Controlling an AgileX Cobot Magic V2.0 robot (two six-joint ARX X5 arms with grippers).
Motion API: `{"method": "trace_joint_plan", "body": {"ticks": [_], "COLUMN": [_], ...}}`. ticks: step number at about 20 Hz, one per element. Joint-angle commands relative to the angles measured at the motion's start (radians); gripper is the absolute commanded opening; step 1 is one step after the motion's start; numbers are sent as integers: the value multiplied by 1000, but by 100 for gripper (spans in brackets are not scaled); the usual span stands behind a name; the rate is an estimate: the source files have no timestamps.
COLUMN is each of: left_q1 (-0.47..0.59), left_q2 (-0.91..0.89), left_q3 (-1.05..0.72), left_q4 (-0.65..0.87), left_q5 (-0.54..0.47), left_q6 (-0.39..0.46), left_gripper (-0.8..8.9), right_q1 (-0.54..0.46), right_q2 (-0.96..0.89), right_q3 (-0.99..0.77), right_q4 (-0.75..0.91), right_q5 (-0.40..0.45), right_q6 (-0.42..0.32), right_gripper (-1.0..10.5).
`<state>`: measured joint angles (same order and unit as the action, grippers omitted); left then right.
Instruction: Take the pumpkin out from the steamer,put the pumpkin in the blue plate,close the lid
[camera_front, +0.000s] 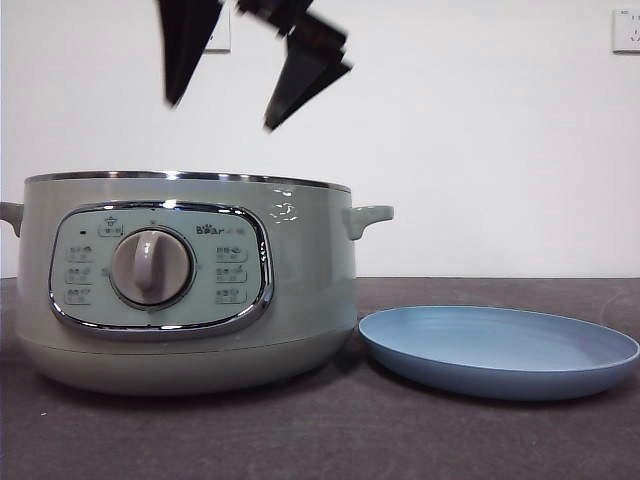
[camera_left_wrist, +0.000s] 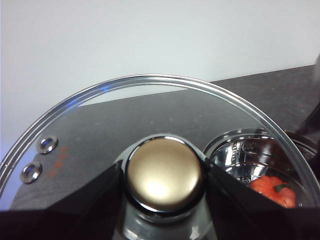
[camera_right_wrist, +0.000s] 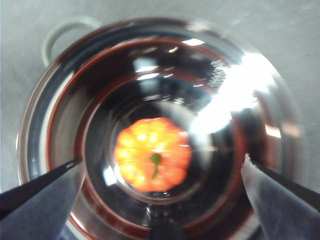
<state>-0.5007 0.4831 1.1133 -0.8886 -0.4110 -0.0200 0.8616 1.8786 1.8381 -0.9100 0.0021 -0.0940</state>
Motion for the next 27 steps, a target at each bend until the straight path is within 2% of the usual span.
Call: {"method": "trace_joint_plan", "body": {"ticks": [1,8,10,11,12,13,17,20,22,23,27], "left_q1": [-2,-2,-2,-2,-2,-2,-2,-2,-2,-2,-3], "left_q2": [-9,-9,-9,-9,-9,-9,29,99,141,164,202], "left_q3": [8,8,8,8,8,8,8,8,8,8,8], "left_q4": [50,48,48,48,48,49,54,79,119,141,179], "left_q5": [-5,0,0,0,0,0,0,24,81,97,134], "left_q6": [-12,-34,-34,-34,-34,-34,-33,-32,-28,-28,-28], "left_gripper": [-8,-8,-8,-8,-8,-8,-8,-8,-8,-8,-8], "right_q1": [11,11,11,12,18,19,16,-17,-76,-119,-175], "right_q2": [66,216,234,234,234,230,132,-21,-115,-158,-303], "right_q3": [0,0,0,0,0,0,0,0,0,-1,-109], "right_q4": [10,57,56,56,57,57,-2,-172,-307,-380,-424], "right_q5": [5,-3,-3,-3,-3,-2,-2,1,2,22,291], "right_q6": [-10,-13,-12,-13,-19,-27,-28,-26,17,77,212], "right_gripper": [608,605,549,351,87,0,-3,-3,-9,-9,-9]}}
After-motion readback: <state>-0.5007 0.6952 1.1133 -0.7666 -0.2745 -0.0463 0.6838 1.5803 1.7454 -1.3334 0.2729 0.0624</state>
